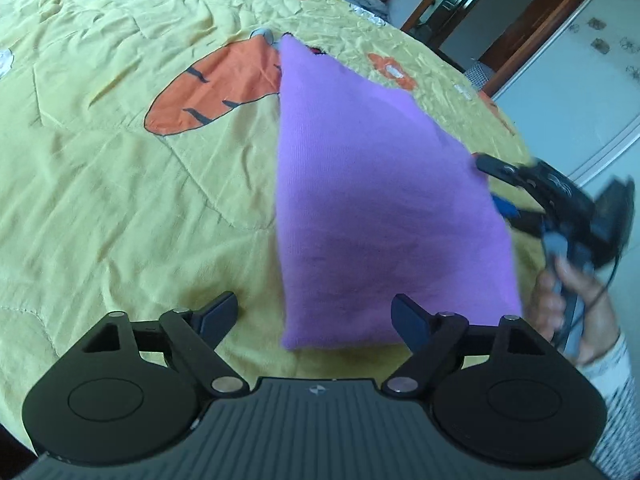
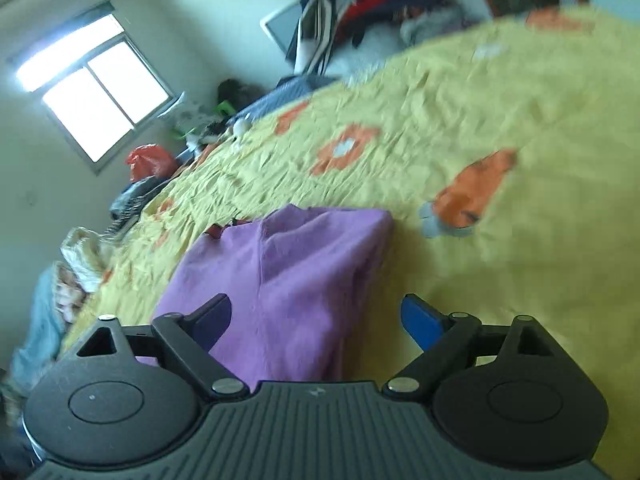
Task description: Fold small clothes
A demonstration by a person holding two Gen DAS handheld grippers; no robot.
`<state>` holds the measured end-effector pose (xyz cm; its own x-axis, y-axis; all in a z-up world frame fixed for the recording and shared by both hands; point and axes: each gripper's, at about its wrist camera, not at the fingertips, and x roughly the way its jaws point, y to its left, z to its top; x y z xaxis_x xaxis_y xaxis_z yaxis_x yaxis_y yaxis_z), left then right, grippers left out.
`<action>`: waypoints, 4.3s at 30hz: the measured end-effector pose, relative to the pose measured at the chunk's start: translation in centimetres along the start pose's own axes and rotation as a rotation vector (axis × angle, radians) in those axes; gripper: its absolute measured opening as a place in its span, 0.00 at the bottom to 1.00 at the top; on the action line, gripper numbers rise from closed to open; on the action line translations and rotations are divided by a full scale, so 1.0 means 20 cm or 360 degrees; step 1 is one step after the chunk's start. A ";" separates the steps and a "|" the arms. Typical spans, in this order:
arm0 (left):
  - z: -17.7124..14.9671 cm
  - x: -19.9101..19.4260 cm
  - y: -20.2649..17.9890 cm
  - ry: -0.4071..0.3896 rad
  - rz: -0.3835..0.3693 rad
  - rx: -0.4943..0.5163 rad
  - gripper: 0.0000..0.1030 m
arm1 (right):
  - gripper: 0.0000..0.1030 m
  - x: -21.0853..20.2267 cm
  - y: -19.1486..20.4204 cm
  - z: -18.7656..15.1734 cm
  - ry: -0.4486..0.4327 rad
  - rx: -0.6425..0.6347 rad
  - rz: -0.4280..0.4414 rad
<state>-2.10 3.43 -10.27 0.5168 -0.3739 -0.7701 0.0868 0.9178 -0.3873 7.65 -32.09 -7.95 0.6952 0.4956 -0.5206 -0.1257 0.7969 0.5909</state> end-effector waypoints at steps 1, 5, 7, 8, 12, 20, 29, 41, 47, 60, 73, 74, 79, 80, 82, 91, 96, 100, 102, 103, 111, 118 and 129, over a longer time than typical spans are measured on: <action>-0.01 0.01 -0.02 -0.0007 0.0031 0.0031 0.80 | 0.07 0.04 -0.01 0.01 0.0016 0.0009 0.0002; -0.02 0.02 -0.07 -0.0034 0.0111 0.0067 0.80 | 0.07 0.08 0.11 -0.01 -0.0016 -0.0320 -0.0182; -0.04 0.03 -0.09 -0.0049 0.0142 0.0091 0.80 | 0.05 0.08 0.15 -0.01 -0.0056 -0.0394 -0.0261; -0.04 0.03 -0.10 -0.0053 0.0156 0.0105 0.81 | 0.05 0.09 0.16 0.01 -0.0064 -0.0420 -0.0295; -0.05 0.03 -0.11 -0.0058 0.0170 0.0142 0.84 | 0.08 0.12 0.17 0.01 0.0002 -0.0522 -0.0375; -0.09 0.04 -0.13 -0.0091 0.0162 0.0183 0.92 | 0.71 -0.19 0.44 -0.21 -0.0170 -0.0790 -0.0463; -0.19 0.03 -0.16 -0.0170 0.0234 0.0270 1.00 | 0.87 -0.23 0.32 -0.50 0.0006 -0.0612 -0.0573; -0.43 0.01 -0.26 -0.0371 0.0514 0.0396 1.00 | 1.00 -0.47 0.48 -0.96 0.0038 -0.0762 -0.0667; -0.46 0.03 -0.28 -0.0495 0.0566 0.0300 1.00 | 1.00 -0.40 0.50 -0.90 0.0078 -0.0745 -0.0650; -0.46 0.05 -0.27 -0.0557 0.0529 0.0374 1.00 | 1.00 -0.32 0.52 -0.87 0.0057 -0.0715 -0.0679; -0.44 0.05 -0.27 -0.0462 0.0508 0.0410 1.00 | 1.00 -0.33 0.53 -0.88 0.0093 -0.0765 -0.0644; -0.44 0.05 -0.27 -0.0456 0.0506 0.0411 1.00 | 1.00 -0.34 0.54 -0.88 0.0120 -0.0800 -0.0620; -0.44 0.04 -0.27 -0.0445 0.0505 0.0412 1.00 | 1.00 -0.34 0.51 -0.86 0.0114 -0.0785 -0.0607; -0.44 0.04 -0.27 -0.0445 0.0504 0.0412 1.00 | 1.00 -0.33 0.51 -0.85 0.0108 -0.0768 -0.0613; -0.43 0.04 -0.27 -0.0439 0.0503 0.0414 1.00 | 1.00 -0.32 0.51 -0.86 0.0085 -0.0749 -0.0638; -0.43 0.04 -0.27 -0.0442 0.0505 0.0416 1.00 | 1.00 -0.33 0.54 -0.90 0.0016 -0.0697 -0.0700; -0.43 0.05 -0.27 -0.0431 0.0508 0.0411 1.00 | 1.00 -0.32 0.54 -0.90 0.0008 -0.0693 -0.0703; -0.42 0.05 -0.27 -0.0426 0.0509 0.0411 1.00 | 1.00 -0.32 0.54 -0.90 0.0007 -0.0694 -0.0703; -0.42 0.05 -0.28 -0.0426 0.0508 0.0411 1.00 | 1.00 -0.32 0.54 -0.90 0.0007 -0.0694 -0.0703; -0.42 0.05 -0.28 -0.0426 0.0508 0.0411 1.00 | 1.00 -0.32 0.54 -0.90 0.0007 -0.0694 -0.0702; -0.42 0.05 -0.28 -0.0430 0.0507 0.0415 1.00 | 1.00 -0.32 0.54 -0.90 0.0006 -0.0694 -0.0703; -0.42 0.05 -0.28 -0.0430 0.0508 0.0414 1.00 | 1.00 -0.32 0.53 -0.90 0.0006 -0.0694 -0.0703; -0.41 0.06 -0.27 -0.0456 0.0471 0.0414 1.00 | 1.00 -0.32 0.53 -0.90 0.0006 -0.0694 -0.0703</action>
<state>-8.99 -3.10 -13.15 0.7621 -0.0733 -0.6433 0.0918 0.9958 -0.0047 -10.99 -20.53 -9.42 0.7453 0.0874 -0.6609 -0.1047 0.9944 0.0134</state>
